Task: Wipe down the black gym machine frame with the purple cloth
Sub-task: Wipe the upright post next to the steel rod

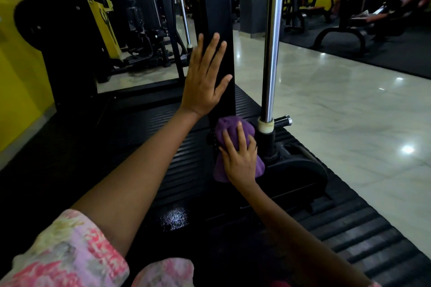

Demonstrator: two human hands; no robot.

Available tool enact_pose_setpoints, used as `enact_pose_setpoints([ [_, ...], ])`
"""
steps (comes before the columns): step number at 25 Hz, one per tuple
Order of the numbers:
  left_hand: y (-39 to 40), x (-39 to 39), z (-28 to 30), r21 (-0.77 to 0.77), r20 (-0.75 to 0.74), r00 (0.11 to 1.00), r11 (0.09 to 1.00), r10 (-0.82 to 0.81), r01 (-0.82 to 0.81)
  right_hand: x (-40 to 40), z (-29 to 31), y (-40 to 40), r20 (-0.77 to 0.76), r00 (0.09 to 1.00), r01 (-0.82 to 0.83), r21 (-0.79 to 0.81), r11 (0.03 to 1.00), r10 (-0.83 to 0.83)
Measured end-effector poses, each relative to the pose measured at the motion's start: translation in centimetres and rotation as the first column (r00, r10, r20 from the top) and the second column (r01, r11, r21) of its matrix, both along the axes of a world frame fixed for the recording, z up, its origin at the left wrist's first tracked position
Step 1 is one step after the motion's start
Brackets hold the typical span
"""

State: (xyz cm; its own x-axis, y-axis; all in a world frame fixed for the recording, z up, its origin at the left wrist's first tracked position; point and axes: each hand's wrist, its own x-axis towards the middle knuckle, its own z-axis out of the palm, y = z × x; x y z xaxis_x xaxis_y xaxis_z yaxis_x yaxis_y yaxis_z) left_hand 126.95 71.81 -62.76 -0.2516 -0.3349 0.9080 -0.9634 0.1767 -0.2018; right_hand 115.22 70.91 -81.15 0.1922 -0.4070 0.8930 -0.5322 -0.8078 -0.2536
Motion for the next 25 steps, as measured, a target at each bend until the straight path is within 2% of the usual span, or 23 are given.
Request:
enact_pose_setpoints([
  [2,0.0,0.1,-0.1,0.01,-0.002,1.0,1.0,-0.008,0.008,-1.4,-4.9,0.8,-0.111,0.994,-0.004,0.031,1.0,0.008],
  [4,-0.1,0.1,-0.2,0.014,0.002,1.0,1.0,-0.016,0.016,-2.6,-7.2,1.1,-0.17,0.985,-0.013,0.072,0.997,0.025],
  [6,-0.2,0.1,-0.2,0.017,-0.006,0.999,0.999,-0.033,0.033,-2.5,-5.7,0.9,-0.142,0.989,-0.018,0.081,0.997,0.03],
  [9,-0.4,0.1,-0.2,0.008,-0.013,0.999,0.999,-0.046,0.046,-1.0,-2.1,0.6,-0.022,0.999,-0.033,0.078,0.996,0.035],
  [12,-0.4,0.1,-0.1,0.004,-0.012,0.999,0.999,-0.053,0.053,-0.3,-3.1,1.0,0.002,1.0,-0.004,0.096,0.995,0.004],
  [18,-0.5,0.2,-0.1,-0.007,0.003,0.999,0.999,-0.046,0.046,-4.2,-11.5,2.8,-0.329,0.944,0.077,0.146,0.986,-0.025],
  [21,-0.6,0.2,-0.1,0.003,-0.013,0.999,0.999,-0.042,0.042,-5.5,-12.5,3.4,-0.385,0.923,0.079,0.214,0.974,0.01],
  [23,-0.6,0.3,-0.1,0.008,-0.03,0.999,0.999,-0.045,0.045,-5.9,-12.1,3.7,-0.346,0.938,0.058,0.261,0.964,0.037],
  [25,-0.6,0.4,-0.4,-0.008,-0.013,0.999,0.999,-0.041,0.04,-5.4,-9.7,4.0,-0.154,0.984,-0.031,0.35,0.936,0.09],
])
